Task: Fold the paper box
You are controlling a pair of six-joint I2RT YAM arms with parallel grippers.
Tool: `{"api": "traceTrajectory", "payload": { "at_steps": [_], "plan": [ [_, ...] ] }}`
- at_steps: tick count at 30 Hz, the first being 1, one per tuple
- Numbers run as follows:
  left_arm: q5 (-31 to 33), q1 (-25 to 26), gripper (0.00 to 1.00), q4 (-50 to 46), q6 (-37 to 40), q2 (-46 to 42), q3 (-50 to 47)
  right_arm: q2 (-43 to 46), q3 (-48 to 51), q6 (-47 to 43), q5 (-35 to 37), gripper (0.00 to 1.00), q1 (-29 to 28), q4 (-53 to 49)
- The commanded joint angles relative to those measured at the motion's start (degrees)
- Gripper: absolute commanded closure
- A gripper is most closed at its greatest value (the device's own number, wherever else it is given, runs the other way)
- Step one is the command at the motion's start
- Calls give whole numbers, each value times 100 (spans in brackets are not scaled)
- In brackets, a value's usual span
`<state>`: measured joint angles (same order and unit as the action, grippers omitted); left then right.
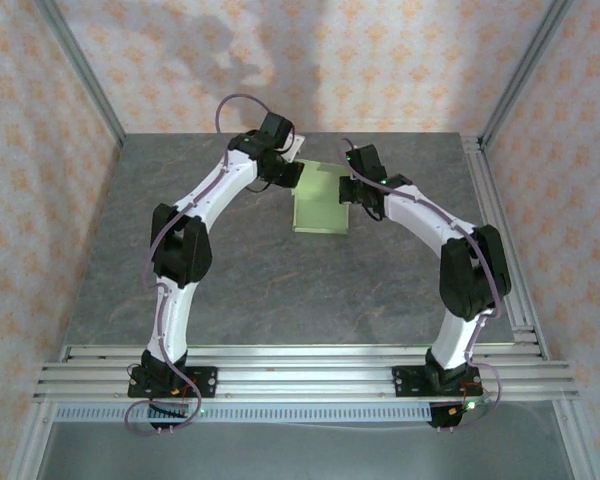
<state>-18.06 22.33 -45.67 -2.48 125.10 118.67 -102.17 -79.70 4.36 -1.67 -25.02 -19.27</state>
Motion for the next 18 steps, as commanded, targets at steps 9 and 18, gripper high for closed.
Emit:
{"api": "traceTrajectory", "payload": {
  "at_steps": [9, 18],
  "plan": [
    [503, 260, 100, 940, -692, -365, -776, 433, 569, 974, 856, 100, -289, 1286],
    [487, 401, 100, 1673, -812, -621, -1569, 643, 1196, 1012, 754, 100, -371, 1896]
  ]
}}
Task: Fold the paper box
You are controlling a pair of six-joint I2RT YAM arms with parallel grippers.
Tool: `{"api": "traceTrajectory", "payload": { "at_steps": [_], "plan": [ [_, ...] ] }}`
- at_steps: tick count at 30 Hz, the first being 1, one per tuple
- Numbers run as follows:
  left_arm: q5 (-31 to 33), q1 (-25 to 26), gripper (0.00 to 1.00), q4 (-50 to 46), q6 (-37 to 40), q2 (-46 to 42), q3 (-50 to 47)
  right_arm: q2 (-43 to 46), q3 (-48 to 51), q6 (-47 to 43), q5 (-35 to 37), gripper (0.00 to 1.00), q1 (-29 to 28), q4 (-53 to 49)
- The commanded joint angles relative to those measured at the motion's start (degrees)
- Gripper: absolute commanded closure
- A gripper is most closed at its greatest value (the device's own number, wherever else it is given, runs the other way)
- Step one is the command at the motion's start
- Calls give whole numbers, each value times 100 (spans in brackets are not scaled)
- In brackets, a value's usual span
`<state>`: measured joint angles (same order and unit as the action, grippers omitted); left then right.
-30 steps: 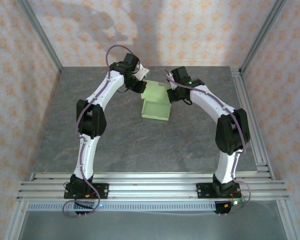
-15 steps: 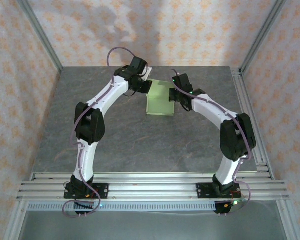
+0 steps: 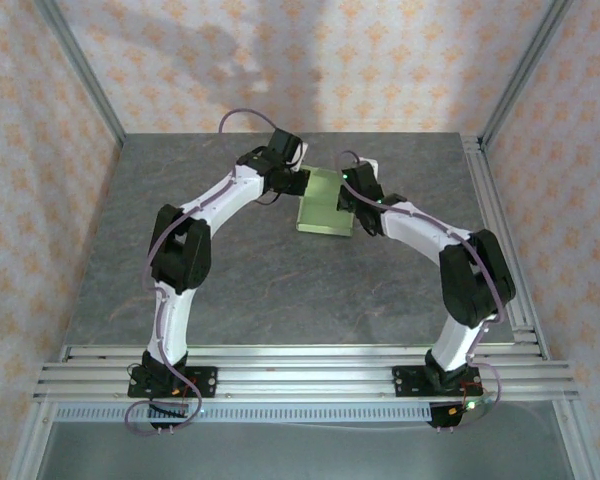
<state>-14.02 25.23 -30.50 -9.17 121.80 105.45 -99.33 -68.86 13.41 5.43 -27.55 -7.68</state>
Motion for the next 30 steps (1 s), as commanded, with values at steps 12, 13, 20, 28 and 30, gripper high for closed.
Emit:
{"api": "traceTrajectory", "payload": {
  "at_steps": [12, 13, 20, 28, 30],
  "plan": [
    [329, 306, 100, 983, -445, -801, -1336, 719, 957, 181, 122, 100, -213, 1343],
    [355, 324, 100, 1046, -477, -825, -1410, 731, 1002, 202, 158, 100, -232, 1371],
    [491, 421, 100, 1480, -655, -1087, -1917, 875, 1374, 212, 296, 100, -330, 1739],
    [420, 480, 100, 2079, -798, -1521, -2759, 1125, 2089, -152, 415, 100, -529, 2515],
    [473, 514, 100, 2173, -825, -1585, -2907, 1151, 2225, -210, 422, 100, -580, 2679]
  ]
}}
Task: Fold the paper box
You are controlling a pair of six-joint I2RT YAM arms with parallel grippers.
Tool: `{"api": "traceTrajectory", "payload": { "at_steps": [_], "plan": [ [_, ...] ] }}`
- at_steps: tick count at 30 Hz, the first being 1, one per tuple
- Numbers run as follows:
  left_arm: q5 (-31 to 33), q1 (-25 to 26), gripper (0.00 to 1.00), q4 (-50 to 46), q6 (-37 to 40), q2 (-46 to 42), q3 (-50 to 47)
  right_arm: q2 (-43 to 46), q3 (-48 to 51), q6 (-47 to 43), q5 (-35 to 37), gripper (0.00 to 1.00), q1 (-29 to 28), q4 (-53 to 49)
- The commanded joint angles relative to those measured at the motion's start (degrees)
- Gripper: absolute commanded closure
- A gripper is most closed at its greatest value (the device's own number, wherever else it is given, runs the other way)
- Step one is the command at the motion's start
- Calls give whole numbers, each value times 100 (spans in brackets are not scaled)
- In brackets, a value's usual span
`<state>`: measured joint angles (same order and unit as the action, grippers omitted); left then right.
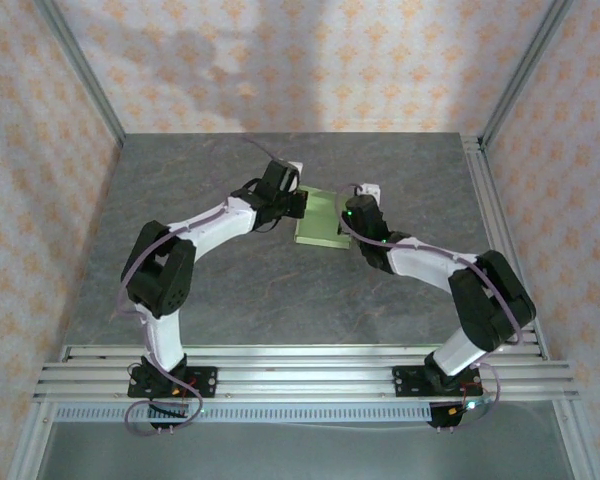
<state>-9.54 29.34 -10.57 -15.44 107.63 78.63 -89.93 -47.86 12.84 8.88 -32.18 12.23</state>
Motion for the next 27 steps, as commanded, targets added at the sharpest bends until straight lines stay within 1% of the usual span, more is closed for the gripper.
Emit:
{"api": "traceTrajectory", "payload": {
  "at_steps": [1, 12, 18, 23, 27],
  "plan": [
    [67, 132, 100, 239, -197, -193, -295, 214, 196, -186, 110, 100, -156, 775],
    [364, 291, 100, 686, -461, -439, -1029, 132, 733, -257, 146, 99, -259, 1421],
    [403, 391, 100, 991, -603, -432, -1384, -69, 1203, -508, -32, 97, -262, 2175],
    [653, 570, 100, 954, -575, -342, -1440, -418, 1512, -819, -84, 96, -255, 2877],
    [716, 603, 100, 1077, -591, -320, -1640, -508, 1689, -726, -369, 95, -264, 3267]
  ]
}}
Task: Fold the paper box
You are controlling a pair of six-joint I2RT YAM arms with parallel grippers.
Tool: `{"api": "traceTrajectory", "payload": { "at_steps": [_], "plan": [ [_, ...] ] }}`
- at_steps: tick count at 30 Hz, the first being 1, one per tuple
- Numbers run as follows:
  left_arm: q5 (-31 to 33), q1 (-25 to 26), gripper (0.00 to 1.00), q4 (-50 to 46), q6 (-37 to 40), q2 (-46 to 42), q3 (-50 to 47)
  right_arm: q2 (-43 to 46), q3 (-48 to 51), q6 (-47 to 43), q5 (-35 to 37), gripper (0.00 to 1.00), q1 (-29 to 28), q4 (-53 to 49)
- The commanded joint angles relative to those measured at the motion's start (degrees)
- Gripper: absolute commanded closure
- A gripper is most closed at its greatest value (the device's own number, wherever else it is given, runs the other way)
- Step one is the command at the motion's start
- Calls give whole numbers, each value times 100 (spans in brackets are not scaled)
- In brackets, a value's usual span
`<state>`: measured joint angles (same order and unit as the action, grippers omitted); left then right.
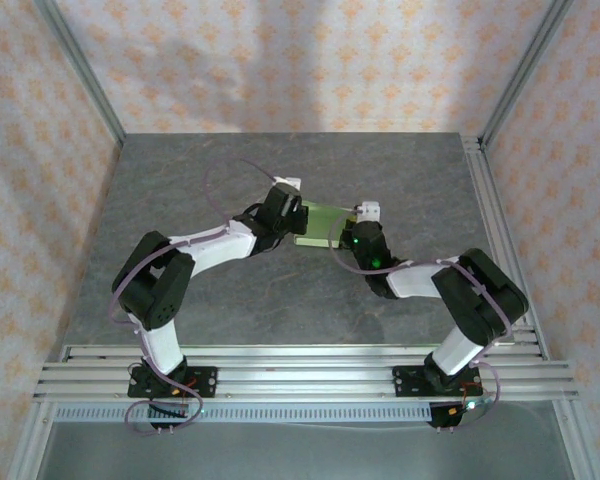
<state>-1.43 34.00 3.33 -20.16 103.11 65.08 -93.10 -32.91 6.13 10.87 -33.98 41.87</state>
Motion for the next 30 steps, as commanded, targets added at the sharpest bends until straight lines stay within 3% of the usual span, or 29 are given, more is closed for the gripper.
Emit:
{"api": "traceTrajectory", "payload": {
  "at_steps": [1, 4, 14, 22, 26, 30],
  "plan": [
    [-94, 147, 100, -275, -135, 114, -333, -173, 230, -13, -618, 94, -83, 372],
    [-103, 151, 100, -339, -182, 45, -288, -28, 216, 64, -614, 94, -83, 324],
    [-21, 140, 100, -2425, -488, 277, 1530, 481, -287, 52, -546, 94, -80, -695],
    [-240, 39, 100, -3407, -1004, 596, 2401, 616, -750, 132, -406, 95, -78, -1505],
    [-578, -32, 100, -3392, -1233, 883, 2553, 621, -911, 143, -437, 95, -83, -1677],
    [-496, -40, 100, -3368, -1128, 889, 2569, 565, -969, 105, -481, 95, -85, -1678]
  ]
}}
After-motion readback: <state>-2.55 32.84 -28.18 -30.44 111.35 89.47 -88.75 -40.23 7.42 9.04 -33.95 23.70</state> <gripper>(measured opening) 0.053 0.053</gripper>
